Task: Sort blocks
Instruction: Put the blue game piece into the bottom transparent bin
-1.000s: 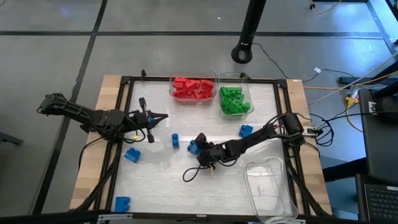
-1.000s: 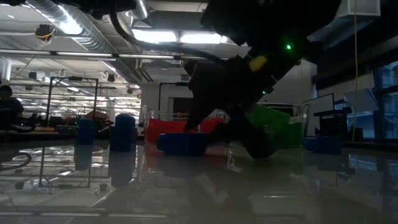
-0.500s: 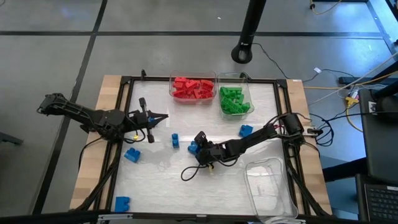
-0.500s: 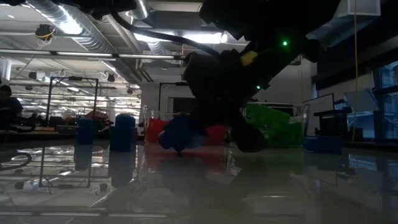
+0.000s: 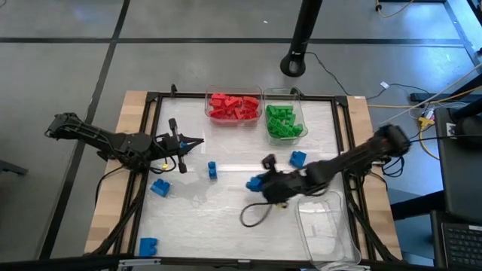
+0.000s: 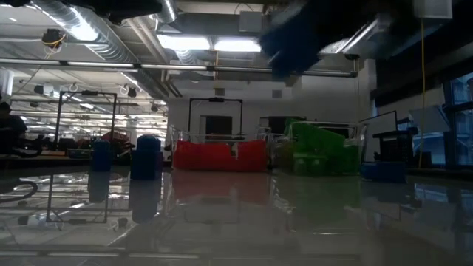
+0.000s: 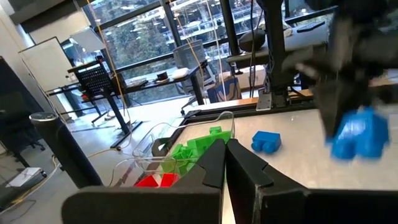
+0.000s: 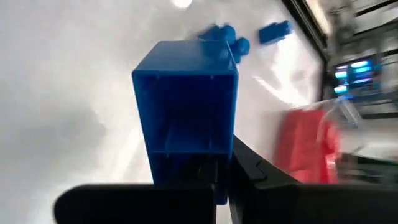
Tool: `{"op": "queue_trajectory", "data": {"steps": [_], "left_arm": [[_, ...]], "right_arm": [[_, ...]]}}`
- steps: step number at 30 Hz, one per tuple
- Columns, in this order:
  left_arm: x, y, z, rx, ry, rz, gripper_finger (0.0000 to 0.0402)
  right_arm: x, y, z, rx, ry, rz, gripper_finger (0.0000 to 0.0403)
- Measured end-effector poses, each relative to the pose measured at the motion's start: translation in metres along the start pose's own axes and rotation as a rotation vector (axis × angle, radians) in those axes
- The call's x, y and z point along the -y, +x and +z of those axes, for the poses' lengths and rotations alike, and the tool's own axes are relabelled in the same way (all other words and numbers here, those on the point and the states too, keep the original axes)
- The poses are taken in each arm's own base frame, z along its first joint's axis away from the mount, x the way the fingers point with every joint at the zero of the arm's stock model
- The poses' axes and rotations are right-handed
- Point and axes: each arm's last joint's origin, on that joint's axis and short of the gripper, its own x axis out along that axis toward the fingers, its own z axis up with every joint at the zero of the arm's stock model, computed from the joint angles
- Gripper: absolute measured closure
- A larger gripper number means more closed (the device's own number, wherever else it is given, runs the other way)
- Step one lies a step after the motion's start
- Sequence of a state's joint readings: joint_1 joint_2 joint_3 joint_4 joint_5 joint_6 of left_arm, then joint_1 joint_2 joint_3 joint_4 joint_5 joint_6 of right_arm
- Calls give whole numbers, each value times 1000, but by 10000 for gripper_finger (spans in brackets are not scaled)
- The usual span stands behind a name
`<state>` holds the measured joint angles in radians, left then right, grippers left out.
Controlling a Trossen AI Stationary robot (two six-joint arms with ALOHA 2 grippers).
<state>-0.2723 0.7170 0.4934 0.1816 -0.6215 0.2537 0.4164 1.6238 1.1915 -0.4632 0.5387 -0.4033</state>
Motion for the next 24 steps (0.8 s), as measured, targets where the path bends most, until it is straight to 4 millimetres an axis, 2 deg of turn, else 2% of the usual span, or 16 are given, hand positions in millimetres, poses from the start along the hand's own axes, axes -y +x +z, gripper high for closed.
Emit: {"op": "queue_trajectory", "data": {"steps": [6,11,14,19,24], "left_arm": [[0,0,0,1,-11,0,398],[0,0,0,-1,-17,0,400],[0,0,-1,-11,-17,-3,399],[0,0,-2,-14,-23,-4,398],[0,0,-2,-14,-23,-3,398]], "right_arm": [[-2,-70,-8,86,249,249,386],[-23,-112,-17,44,388,407,394],[-41,-129,-27,-84,496,454,391],[-69,-147,-45,-346,621,470,384],[-87,-155,-53,-432,665,439,388]]}}
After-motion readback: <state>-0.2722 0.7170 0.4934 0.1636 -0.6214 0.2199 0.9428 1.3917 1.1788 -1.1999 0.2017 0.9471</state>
